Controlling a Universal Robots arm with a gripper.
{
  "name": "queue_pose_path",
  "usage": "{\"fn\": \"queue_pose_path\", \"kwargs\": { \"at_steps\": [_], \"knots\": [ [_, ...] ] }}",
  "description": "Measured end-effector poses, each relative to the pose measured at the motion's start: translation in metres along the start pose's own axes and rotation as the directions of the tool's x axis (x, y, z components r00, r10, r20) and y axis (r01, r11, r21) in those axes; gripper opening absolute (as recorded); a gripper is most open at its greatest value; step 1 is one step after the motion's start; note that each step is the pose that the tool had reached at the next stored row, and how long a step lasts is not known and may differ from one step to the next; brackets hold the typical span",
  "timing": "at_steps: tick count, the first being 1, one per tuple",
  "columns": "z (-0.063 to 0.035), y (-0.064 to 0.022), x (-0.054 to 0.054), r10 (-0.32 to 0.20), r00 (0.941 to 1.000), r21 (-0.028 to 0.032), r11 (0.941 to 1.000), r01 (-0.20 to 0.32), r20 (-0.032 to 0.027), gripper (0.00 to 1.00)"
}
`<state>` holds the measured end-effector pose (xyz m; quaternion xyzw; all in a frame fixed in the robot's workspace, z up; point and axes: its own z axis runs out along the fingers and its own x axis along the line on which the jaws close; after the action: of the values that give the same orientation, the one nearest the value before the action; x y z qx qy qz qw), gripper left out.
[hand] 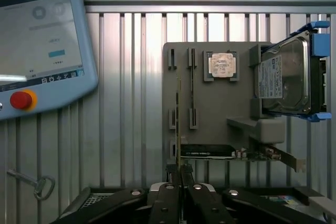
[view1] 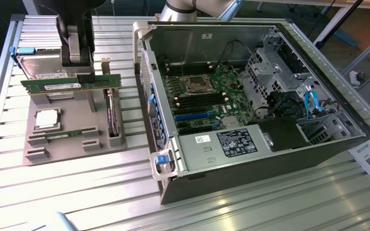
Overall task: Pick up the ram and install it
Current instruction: 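Pick up the ram and move it above insertion slot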
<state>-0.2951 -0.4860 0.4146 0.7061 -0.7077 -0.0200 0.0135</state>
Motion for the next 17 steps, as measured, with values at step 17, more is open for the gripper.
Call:
{"fn": "queue_pose_path", "kwargs": {
  "at_steps": [17],
  "knots": [
    [-0.0014, -0.0299, 0.0, 0.0, 1.0, -0.0005, 1.0, 0.0, 0.0, 0.12]
  ]
}}
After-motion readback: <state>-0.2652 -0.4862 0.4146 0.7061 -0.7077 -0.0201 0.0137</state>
